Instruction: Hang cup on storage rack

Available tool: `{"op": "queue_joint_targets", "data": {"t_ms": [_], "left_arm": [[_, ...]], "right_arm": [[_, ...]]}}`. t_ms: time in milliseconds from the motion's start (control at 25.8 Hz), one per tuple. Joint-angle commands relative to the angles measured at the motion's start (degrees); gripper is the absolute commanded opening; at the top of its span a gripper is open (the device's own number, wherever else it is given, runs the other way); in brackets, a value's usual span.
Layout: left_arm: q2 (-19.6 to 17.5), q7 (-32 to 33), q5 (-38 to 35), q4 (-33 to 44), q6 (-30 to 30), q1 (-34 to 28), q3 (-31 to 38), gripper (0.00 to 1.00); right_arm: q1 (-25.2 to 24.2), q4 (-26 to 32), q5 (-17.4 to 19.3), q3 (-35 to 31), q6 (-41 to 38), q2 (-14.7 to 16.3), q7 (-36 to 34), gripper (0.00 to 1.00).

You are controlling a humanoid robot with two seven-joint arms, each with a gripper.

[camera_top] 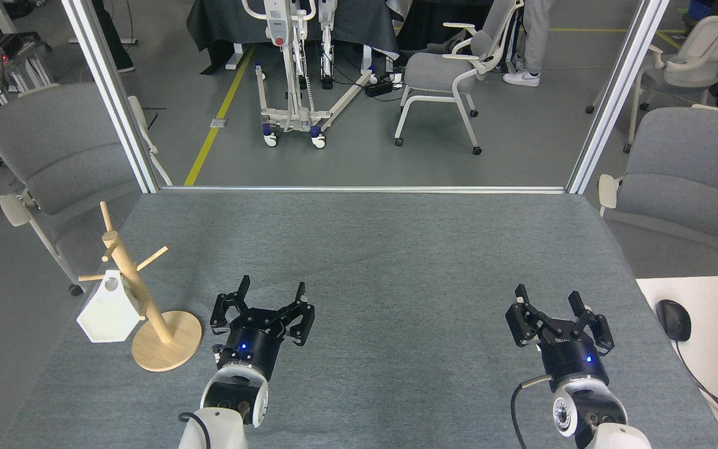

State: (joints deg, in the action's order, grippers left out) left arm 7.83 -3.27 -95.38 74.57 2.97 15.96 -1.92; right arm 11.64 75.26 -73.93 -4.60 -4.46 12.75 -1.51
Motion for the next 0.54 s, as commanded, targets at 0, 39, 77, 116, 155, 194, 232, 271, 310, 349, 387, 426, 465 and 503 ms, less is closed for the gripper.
{"op": "queue_joint_targets", "data": {"t_ms": [0, 39, 77, 116, 155, 194, 232, 271, 310, 349, 387, 426, 465, 503], "left_arm": [[-0.1, -0.3, 0.8, 0.1, 0.1, 0.8, -1.2, 0.98], [-0.2, -0.4, 0.8, 0.1, 0.1, 0.6, -1.2, 0.98], [-0.2, -0.4, 0.8, 0.2, 0.1, 0.2, -1.1, 0.98], [-0.2, -0.5, 0.8, 0.2, 0.1, -0.2, -1.1, 0.98], [-0.2, -0.5, 0.8, 0.3, 0.1, -0.4, -1.1, 0.98], [-0.2, -0.5, 0.8, 0.6, 0.1, -0.4, -1.1, 0.98], [-0.2, -0.5, 0.8, 0.8, 0.1, -0.4, -1.1, 0.98], [-0.2, -0.4, 0.8, 0.8, 0.1, -0.4, -1.1, 0.98], [-0.2, -0.4, 0.8, 0.9, 0.1, -0.4, -1.1, 0.98], [-0.2, -0.4, 0.8, 1.0, 0.0, -0.4, -1.1, 0.98], [-0.1, -0.3, 0.8, 1.0, 0.0, -0.4, -1.1, 0.98], [-0.1, -0.3, 0.8, 1.0, 0.0, -0.4, -1.1, 0.98], [-0.1, -0.3, 0.8, 0.9, 0.0, -0.3, -1.1, 0.98], [-0.1, -0.3, 0.8, 0.9, 0.0, -0.4, -1.1, 0.98]], "right_arm": [[0.0, -0.3, -0.1, 0.0, 0.0, 0.3, 0.0, 1.00], [0.0, -0.8, -0.1, 0.0, 0.0, 0.2, 0.0, 0.99], [0.0, -1.3, -0.1, -0.1, 0.0, 0.1, 0.0, 1.00], [0.0, -1.3, -0.1, -0.1, 0.0, 0.0, 0.0, 1.00], [0.0, -1.3, 0.0, -0.1, 0.0, 0.0, -0.1, 1.00], [0.1, -1.3, 0.3, -0.1, 0.0, 0.0, -0.1, 0.99], [0.4, -1.3, 0.3, -0.1, 0.0, 0.1, -0.1, 1.00], [0.6, -1.3, 0.4, -0.1, 0.0, 0.0, -0.1, 0.99], [0.5, -1.4, 0.4, -0.1, 0.0, -0.2, -0.1, 1.00], [0.5, -1.4, 0.4, -0.1, 0.0, -0.4, -0.1, 1.00], [0.5, -1.3, 0.3, -0.1, -0.1, -0.4, -0.1, 1.00], [0.6, -1.3, 0.3, -0.1, -0.1, -0.4, -0.1, 1.00], [0.6, -1.3, 0.3, -0.1, -0.1, -0.3, -0.1, 0.99], [0.5, -1.4, 0.4, -0.1, -0.1, -0.3, -0.1, 1.00]]}}
